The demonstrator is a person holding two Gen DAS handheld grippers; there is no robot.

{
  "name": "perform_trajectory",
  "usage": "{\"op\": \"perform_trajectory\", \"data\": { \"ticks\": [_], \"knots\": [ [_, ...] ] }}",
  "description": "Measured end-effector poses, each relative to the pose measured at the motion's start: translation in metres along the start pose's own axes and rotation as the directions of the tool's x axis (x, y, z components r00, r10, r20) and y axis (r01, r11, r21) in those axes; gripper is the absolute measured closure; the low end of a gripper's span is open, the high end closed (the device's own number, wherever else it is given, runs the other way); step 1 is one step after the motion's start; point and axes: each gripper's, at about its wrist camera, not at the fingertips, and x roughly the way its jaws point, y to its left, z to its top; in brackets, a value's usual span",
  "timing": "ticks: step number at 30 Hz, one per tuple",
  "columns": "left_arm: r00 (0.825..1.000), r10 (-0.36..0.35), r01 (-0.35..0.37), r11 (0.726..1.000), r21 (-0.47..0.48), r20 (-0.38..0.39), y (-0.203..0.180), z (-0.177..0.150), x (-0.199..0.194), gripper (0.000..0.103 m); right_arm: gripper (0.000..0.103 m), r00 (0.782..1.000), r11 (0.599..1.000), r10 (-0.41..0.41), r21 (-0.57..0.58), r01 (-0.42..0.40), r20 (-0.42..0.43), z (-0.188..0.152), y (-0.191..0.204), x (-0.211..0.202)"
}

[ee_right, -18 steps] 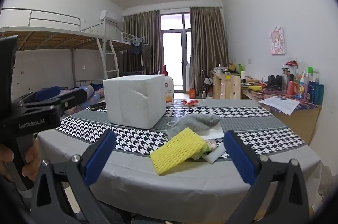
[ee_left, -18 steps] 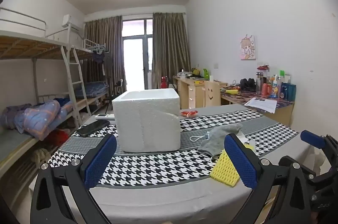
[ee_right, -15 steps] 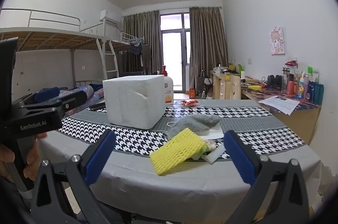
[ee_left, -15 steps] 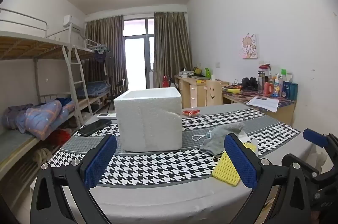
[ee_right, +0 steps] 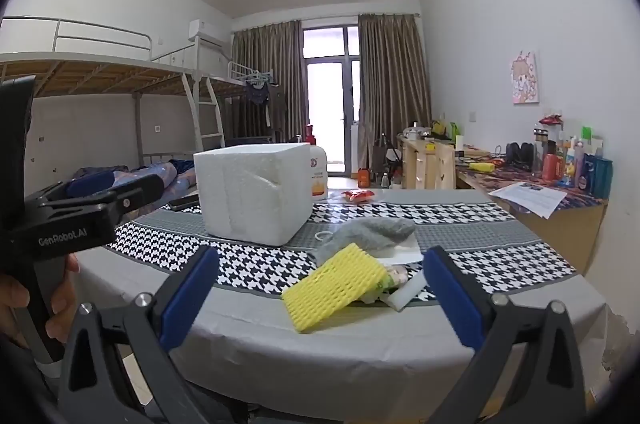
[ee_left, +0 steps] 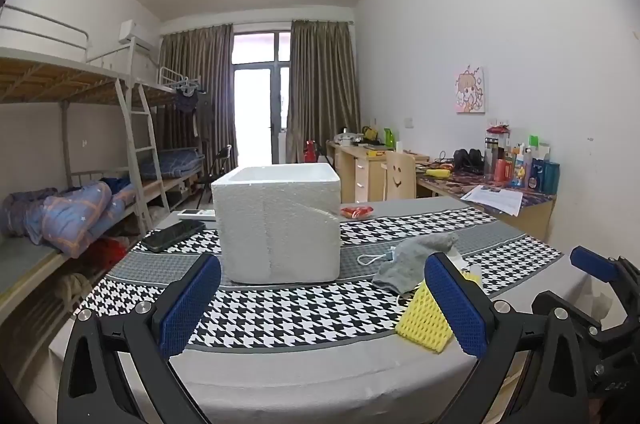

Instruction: Organize soft objects

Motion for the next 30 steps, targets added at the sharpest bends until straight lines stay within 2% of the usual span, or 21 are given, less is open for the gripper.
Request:
{"op": "perform_trajectory", "data": {
  "ticks": [30],
  "knots": [
    [1.000, 0.005, -0.005, 1.000, 0.001, -0.008, 0.0014, -0.0005, 0.0019, 0.001, 0.000, 1.000, 1.000, -0.008, 0.000, 0.008, 0.002, 0.0013, 0.0018, -0.0033]
  ]
}}
